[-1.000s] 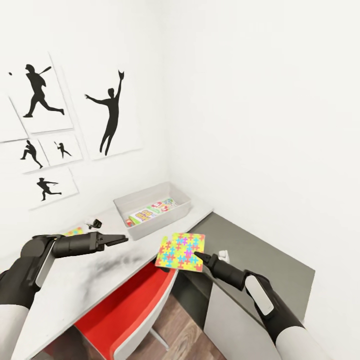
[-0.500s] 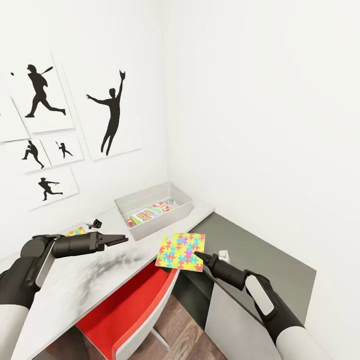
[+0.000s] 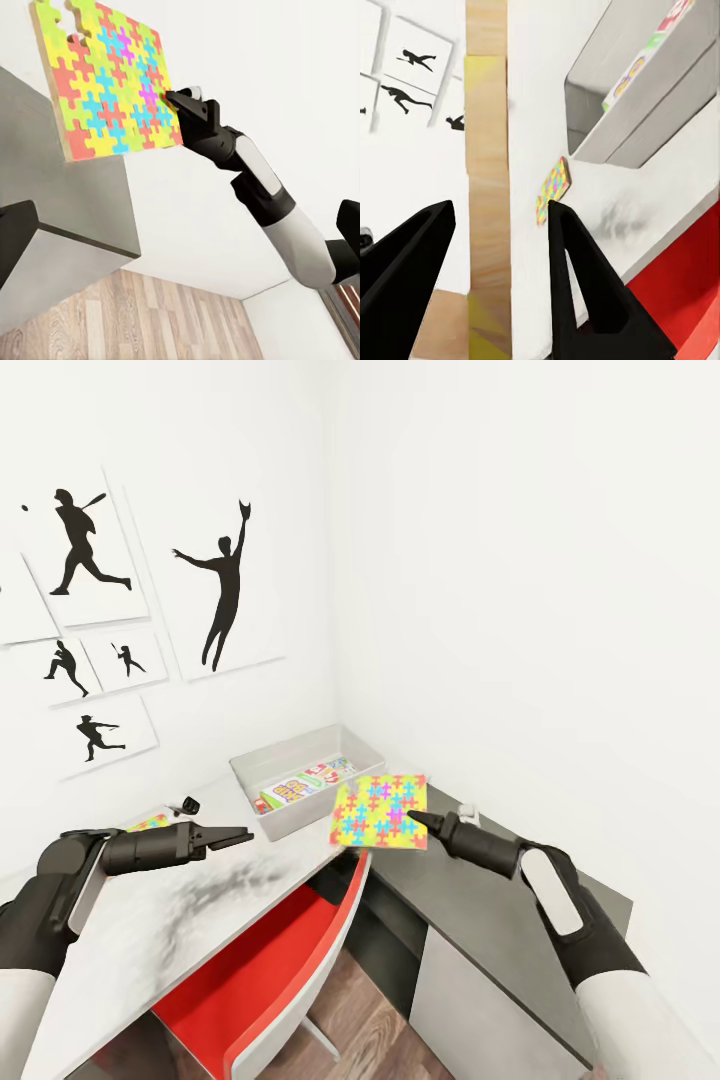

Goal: Put all the toys in the child's room - the three board games (two on the bed and one on the table), the two jigsaw puzzles on the table, and the tennis ball on the table - inside the toy box on the table in the child's room.

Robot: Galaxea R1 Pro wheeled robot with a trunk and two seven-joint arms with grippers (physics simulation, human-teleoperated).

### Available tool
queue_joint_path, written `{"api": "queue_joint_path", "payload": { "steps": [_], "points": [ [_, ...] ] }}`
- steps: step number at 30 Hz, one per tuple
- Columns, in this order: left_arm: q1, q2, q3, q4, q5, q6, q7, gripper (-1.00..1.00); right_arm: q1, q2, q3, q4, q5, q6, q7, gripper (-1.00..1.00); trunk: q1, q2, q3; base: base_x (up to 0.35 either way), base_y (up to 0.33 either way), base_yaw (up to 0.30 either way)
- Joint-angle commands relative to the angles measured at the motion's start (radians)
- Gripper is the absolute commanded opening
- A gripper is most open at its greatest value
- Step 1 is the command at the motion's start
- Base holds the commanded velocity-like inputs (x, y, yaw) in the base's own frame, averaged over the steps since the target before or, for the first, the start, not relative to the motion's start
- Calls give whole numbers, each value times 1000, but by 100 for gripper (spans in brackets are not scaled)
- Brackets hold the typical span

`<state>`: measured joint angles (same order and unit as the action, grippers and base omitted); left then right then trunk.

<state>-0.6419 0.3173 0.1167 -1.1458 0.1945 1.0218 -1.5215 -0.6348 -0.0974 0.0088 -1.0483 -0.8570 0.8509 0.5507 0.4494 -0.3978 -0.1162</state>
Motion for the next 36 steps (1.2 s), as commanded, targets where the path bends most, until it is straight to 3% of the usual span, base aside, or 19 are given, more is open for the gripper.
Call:
{"api": "queue_joint_path", "payload": {
  "steps": [1, 9, 15, 23, 36],
  "points": [
    [-1, 1, 0, 0, -1, 11, -3, 100, -5, -1, -61, -18, 0, 25, -10, -100, 1, -2, -2, 0, 0, 0],
    [-1, 1, 0, 0, -1, 11, -3, 100, 1, -2, -75, -21, 8, 28, -13, -100, 1, -2, -2, 0, 0, 22],
    [-1, 1, 1, 0, -1, 11, -3, 100, 1, 7, -68, -21, 13, 27, -21, -100, 1, -2, -2, 62, -11, 236],
    [-1, 2, 21, 1, -1, 11, -3, 100, 2, 11, -67, -21, 10, 25, -85, -100, 1, -2, -2, 247, -40, 286],
    [1, 2, 23, 1, -1, 10, -3, 100, 2, 11, -67, -24, 12, 17, -91, -100, 1, -2, -2, 144, -2, 194]
  ]
}}
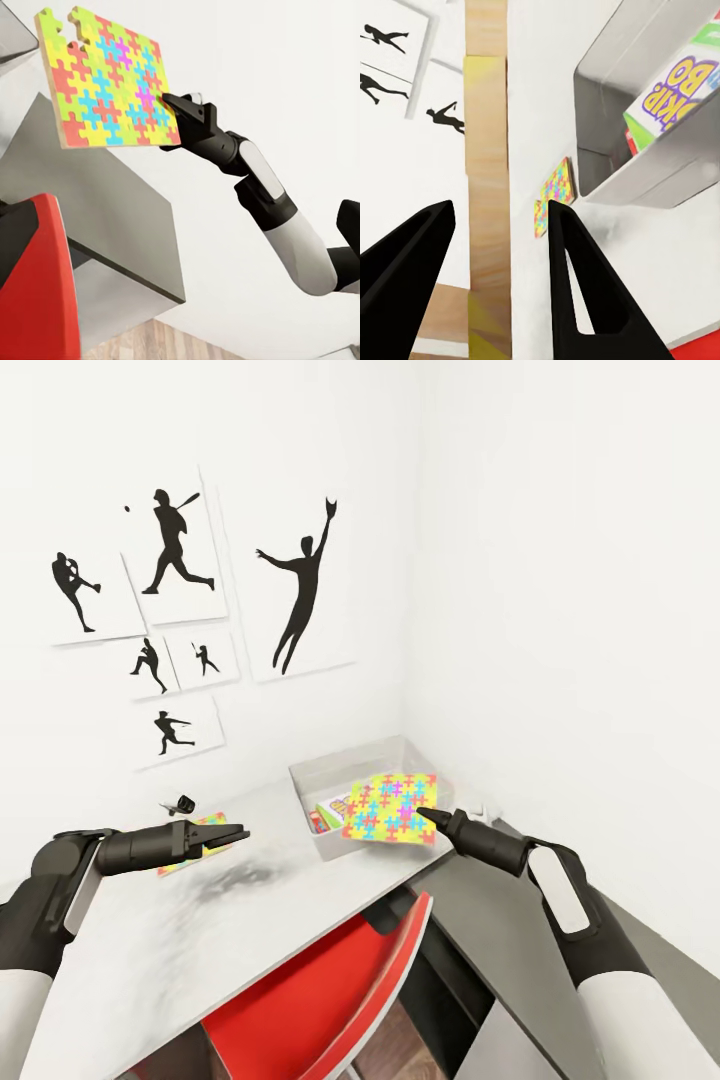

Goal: Put all the toys in the child's room - the three board games (two on the bed and one on the table), the two jigsaw puzzles on the table, and the tennis ball on the table - inside the toy box on the table in the child's room.

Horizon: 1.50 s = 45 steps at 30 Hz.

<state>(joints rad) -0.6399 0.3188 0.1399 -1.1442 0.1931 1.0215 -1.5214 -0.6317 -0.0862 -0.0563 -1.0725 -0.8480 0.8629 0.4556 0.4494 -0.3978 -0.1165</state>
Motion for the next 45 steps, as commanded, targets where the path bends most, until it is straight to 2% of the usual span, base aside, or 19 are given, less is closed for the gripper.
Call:
{"api": "queue_joint_path", "payload": {
  "steps": [1, 12, 29, 45],
  "points": [
    [-1, 0, 0, 0, 0, 11, -3, 100, -1, 0, -2, 0, 3, 5, 4, -100, 1, -2, -2, 2, 0, 5],
    [-1, 0, 1, 0, 0, 11, -3, 100, 0, 0, -1, -1, 3, 3, 5, -100, 1, -2, -2, 88, 0, 16],
    [-1, 0, 6, 0, 1, 11, -3, 100, -1, -1, 0, 2, 3, 2, 6, -100, 1, -2, -2, 235, 47, 253],
    [0, -1, 6, 0, 2, 10, -3, 100, 0, -1, 0, 2, 3, 2, 6, -100, 1, -2, -2, 110, 1, 13]
  ]
}}
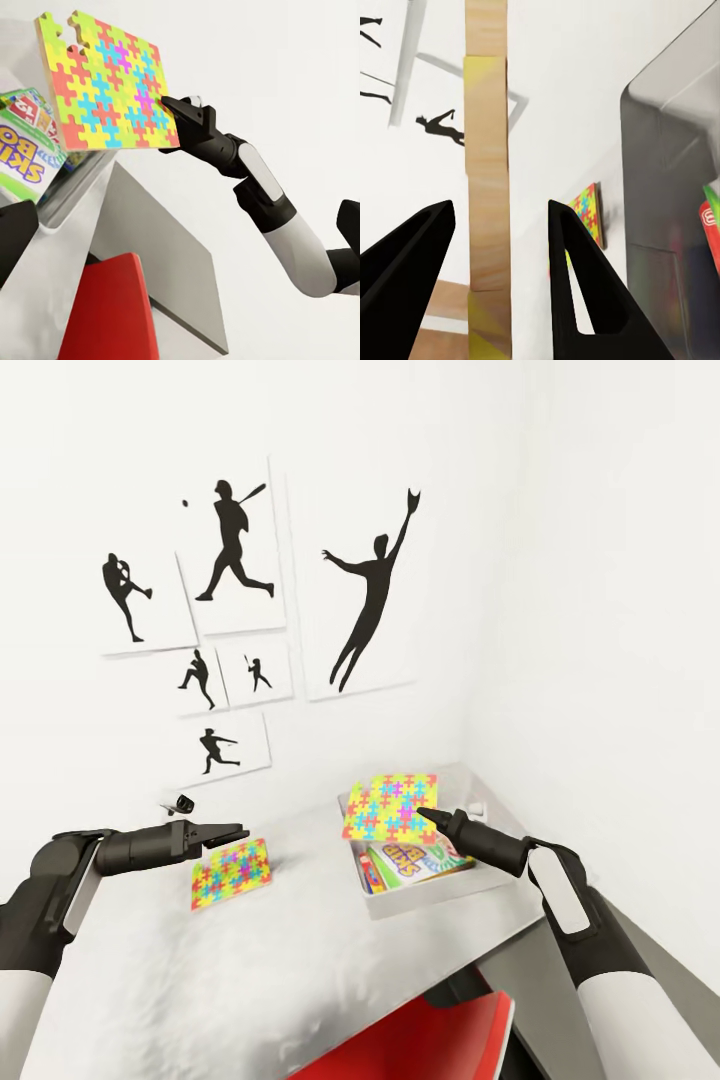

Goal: Put all the toys in the child's room - the three board games (two on the bed and one on the table), the two jigsaw puzzles on the table, and the tennis ball on the table - inside the toy box on the table in the child's room.

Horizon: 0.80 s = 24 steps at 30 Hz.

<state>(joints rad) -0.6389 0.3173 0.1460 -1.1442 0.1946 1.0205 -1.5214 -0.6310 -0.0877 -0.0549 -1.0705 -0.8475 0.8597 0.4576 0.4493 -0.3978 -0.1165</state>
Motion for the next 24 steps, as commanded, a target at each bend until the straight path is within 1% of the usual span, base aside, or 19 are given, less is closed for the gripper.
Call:
{"api": "queue_joint_path", "payload": {
  "steps": [1, 7, 17, 24],
  "points": [
    [-1, 0, 0, 0, 0, 10, -3, 100, -1, 0, -2, 0, 2, 5, 4, -100, 1, -2, -2, 26, 0, 0],
    [-1, 0, 0, 0, 0, 10, -4, 100, -1, 0, -2, 0, 2, 5, 4, -100, 1, -2, -2, 75, -47, 0],
    [-1, 0, 0, 0, 0, 11, -3, 100, -1, 0, -2, 0, 2, 5, 4, -100, 1, -2, -2, 8, -5, 0],
    [-1, 0, 0, 0, 0, 10, -3, 100, -1, 0, -2, 2, 2, 5, 4, -100, 1, -2, -2, 76, 0, 0]
  ]
}}
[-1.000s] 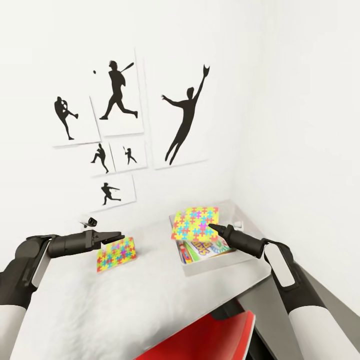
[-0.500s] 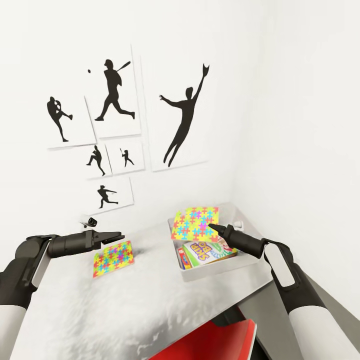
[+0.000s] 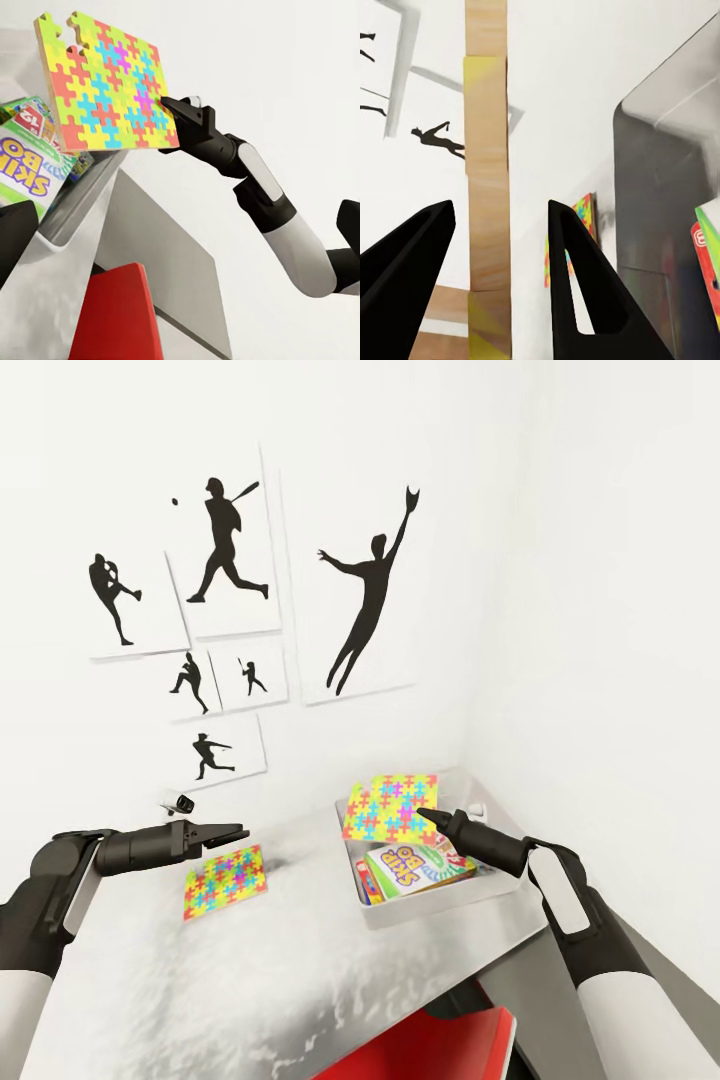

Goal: Put all the toys in the child's room - the three board games (two on the bed and one on the table), the two jigsaw puzzles on the table, and the tennis ball on the table - inside the toy box on the table in the child's room.

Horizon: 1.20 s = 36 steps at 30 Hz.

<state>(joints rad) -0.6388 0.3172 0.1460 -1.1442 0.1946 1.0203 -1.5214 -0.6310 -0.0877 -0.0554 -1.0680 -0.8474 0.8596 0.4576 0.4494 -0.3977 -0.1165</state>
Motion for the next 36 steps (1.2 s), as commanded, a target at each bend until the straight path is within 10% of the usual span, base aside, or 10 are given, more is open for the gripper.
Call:
{"api": "queue_joint_path", "payload": {
  "steps": [1, 18, 36],
  "points": [
    [-1, 0, 0, 0, 0, 11, -3, 100, -1, 0, -2, 0, 2, 6, 4, -100, 1, -2, -2, 10, 0, 0],
    [-1, 0, -1, 0, 0, 11, -3, 100, -36, -13, -3, 56, 0, 16, -76, -100, 1, -2, -2, 1, 0, 0],
    [-1, 0, 0, 0, -1, 10, -3, 100, -462, -47, 3, 592, 4, 188, -323, -100, 1, -2, -2, 0, 0, 0]
  ]
}}
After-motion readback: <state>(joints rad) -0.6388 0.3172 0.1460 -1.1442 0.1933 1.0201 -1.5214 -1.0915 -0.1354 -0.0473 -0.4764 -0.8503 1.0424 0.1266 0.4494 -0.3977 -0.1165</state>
